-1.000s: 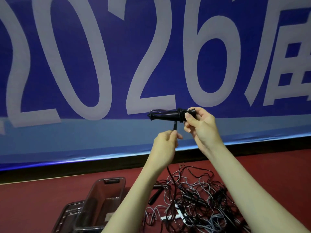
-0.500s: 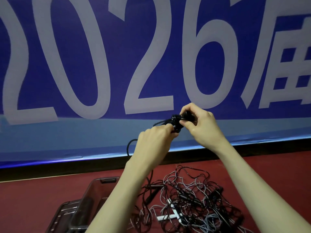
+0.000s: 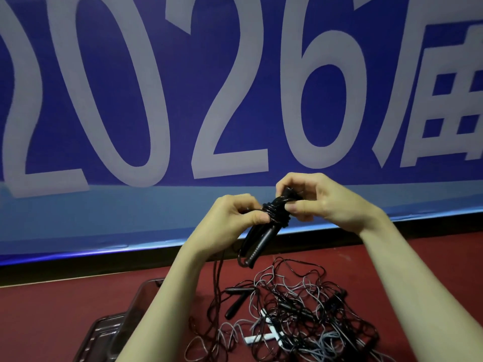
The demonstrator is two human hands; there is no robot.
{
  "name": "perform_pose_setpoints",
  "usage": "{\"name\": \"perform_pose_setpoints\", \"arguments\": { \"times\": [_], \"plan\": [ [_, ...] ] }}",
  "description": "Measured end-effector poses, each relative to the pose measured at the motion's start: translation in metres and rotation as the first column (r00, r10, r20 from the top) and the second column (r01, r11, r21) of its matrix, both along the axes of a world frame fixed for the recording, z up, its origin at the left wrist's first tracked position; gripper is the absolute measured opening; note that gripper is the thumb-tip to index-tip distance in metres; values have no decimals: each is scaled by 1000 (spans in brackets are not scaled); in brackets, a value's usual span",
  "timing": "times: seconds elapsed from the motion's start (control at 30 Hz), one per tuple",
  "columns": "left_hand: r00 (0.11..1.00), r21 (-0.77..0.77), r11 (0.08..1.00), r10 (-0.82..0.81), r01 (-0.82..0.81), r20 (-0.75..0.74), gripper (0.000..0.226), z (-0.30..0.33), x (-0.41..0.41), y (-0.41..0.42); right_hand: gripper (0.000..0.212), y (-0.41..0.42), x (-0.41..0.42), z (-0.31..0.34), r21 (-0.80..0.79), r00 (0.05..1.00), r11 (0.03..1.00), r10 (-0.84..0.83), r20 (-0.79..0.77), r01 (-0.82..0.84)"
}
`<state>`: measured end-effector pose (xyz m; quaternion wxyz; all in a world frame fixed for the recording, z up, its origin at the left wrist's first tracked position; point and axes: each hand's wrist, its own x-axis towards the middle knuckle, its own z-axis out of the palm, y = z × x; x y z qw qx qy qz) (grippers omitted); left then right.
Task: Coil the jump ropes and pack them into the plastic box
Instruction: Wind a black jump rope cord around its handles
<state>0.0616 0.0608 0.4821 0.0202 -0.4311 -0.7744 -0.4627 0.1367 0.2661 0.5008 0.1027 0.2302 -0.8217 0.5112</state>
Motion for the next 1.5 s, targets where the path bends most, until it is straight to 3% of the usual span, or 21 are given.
{"name": "perform_pose_setpoints", "arguments": {
  "times": [0.1,0.2,0.23,0.37,0.4,0.47,0.53,0.63,0.77,0.9,1.03,1.2,1.4,1.5],
  "plan": [
    [972,87,991,-121,105,199,24,-3,-6,-3,10,0,-1,-1,-100,997,992,74,8,-73],
    [922,200,966,-222,164,316,84,-13,-11,0,11,-3,-6,-7,-241,992,963,124,13,-118],
    [912,239,955,-250,176,326,91,-17,-13,1,12,-3,-8,-8,-281,991,951,137,12,-128],
    [814,425,899,-326,109,481,52,-21,-11,15,13,-8,-15,-12,-401,986,903,169,0,-155],
    [754,479,876,-352,56,554,54,-24,-10,19,14,-10,-16,-13,-437,983,884,181,-4,-164],
    [588,631,775,-501,-21,635,25,-28,-6,28,21,-14,-20,-16,-538,980,826,198,-3,-168],
    [512,712,697,-580,-92,634,14,-31,-1,36,26,-17,-24,-19,-627,984,768,176,10,-131],
    [638,665,712,-408,-225,652,32,-35,5,52,15,-21,-32,-24,-721,998,693,54,38,-10],
    [769,522,786,-95,-332,632,25,-40,15,63,17,-24,-40,-31,-758,990,638,-114,82,137],
    [909,272,912,196,-307,369,28,-51,21,66,19,-17,-44,-32,-775,944,570,-315,99,272],
    [933,96,951,264,-294,246,26,-53,31,73,22,-10,-46,-38,-688,848,603,-528,35,404],
    [937,-3,953,297,-302,181,30,-43,31,71,30,-17,-46,-43,-536,738,671,-664,-125,513],
    [952,-102,956,285,-275,109,24,-19,19,44,25,-17,-41,-43,-324,669,742,-670,-323,587],
    [952,-133,943,297,-304,-72,21,-13,12,30,22,-19,-36,-39,-194,698,784,-615,-367,589]
  ]
}}
